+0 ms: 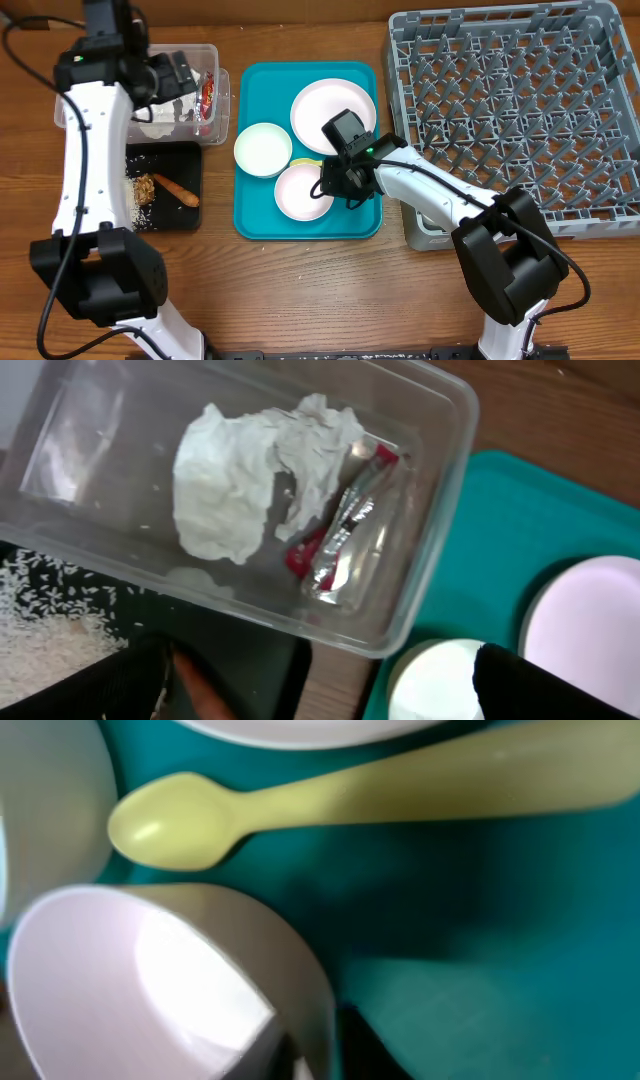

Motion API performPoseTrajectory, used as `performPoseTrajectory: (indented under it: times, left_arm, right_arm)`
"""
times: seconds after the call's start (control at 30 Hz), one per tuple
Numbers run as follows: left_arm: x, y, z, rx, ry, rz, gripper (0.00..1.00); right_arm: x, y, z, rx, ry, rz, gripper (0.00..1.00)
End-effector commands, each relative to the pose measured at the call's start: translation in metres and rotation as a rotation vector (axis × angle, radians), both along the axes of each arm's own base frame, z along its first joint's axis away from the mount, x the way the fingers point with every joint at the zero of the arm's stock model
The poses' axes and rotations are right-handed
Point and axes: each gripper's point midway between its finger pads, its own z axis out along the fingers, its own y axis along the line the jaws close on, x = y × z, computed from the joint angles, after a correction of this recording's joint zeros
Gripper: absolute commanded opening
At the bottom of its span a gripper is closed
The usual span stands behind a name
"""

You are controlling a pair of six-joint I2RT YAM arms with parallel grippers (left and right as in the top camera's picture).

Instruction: Sort waste into correct bins and load items into the dishwasher

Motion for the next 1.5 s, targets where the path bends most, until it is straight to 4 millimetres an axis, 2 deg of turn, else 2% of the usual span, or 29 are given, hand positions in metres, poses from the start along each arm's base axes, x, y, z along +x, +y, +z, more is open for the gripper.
performPoseTrajectory:
  times: [0.0,0.1,0.2,0.3,0.4,0.5,0.6,0.7,0.77,0.87,0.97,1.1,1.2,1.23,1.27,1.47]
  left_arm:
    - [0.004,0.003,0.007,-0.006,-0.024,0.019,1.0]
    - [0.004,0.003,0.007,-0.006,-0.024,0.019,1.0]
    - [0.004,0.002,0.007,-0.006,-0.023,0.018,1.0]
    - [0.004,0.002,0.007,-0.006,-0.023,0.018,1.0]
    - [0.004,0.002,0.007,-0.006,-0.024,0.018,1.0]
    - [0.004,0.002,0.007,-0.006,-0.024,0.018,1.0]
    - [0.004,0.002,0.007,-0.006,-0.023,0.018,1.0]
    - [0.004,0.002,0.007,-0.006,-0.024,0.018,1.0]
    - [0.004,0.002,0.007,-0.006,-0.024,0.018,1.0]
    - [0.004,0.002,0.007,-0.006,-0.023,0.018,1.0]
    - [0.004,0.002,0.007,-0.006,-0.024,0.018,1.0]
    - [0.004,0.002,0.007,-0.006,-0.024,0.018,1.0]
    - [0.004,0.002,0.007,-0.006,-0.024,0.018,1.0]
    - [0.004,0.002,0.007,-0.006,-0.024,0.018,1.0]
    - [0.004,0.002,0.007,-0.006,-0.023,0.018,1.0]
    - [0.004,0.002,0.007,-0.006,-0.024,0.018,1.0]
  right_arm:
    - [-0.001,0.008,0.003,0.035,0.012,0.009,0.04]
    - [0.0,0.008,0.01,0.042,-0.001,0.011,0.04]
    - [0.005,-0.001,0.036,0.012,-0.06,-0.003,0.04]
    - [0.012,-0.02,0.079,-0.052,-0.158,-0.037,0.04]
    - [0.019,-0.046,0.133,-0.128,-0.3,-0.078,0.04]
    - [0.03,-0.089,0.187,-0.254,-0.481,-0.199,0.04]
    - [0.041,-0.146,0.235,-0.47,-0.689,-0.382,0.04]
    - [0.042,-0.212,0.29,-0.857,-0.933,-0.655,0.04]
    - [0.043,-0.234,0.308,-1.029,-1.004,-0.765,0.04]
    - [0.065,-0.253,0.305,-1.102,-0.999,-0.841,0.04]
    - [0.112,-0.261,0.274,-1.1,-0.928,-0.704,0.04]
    - [0.159,-0.279,0.246,-1.229,-0.891,-0.598,0.04]
    - [0.182,-0.276,0.237,-1.281,-0.909,-0.512,0.04]
    - [0.193,-0.269,0.23,-1.286,-0.917,-0.434,0.04]
    - [0.209,-0.258,0.214,-1.302,-0.917,-0.295,0.06]
    - [0.223,-0.253,0.17,-1.372,-0.849,-0.161,0.09]
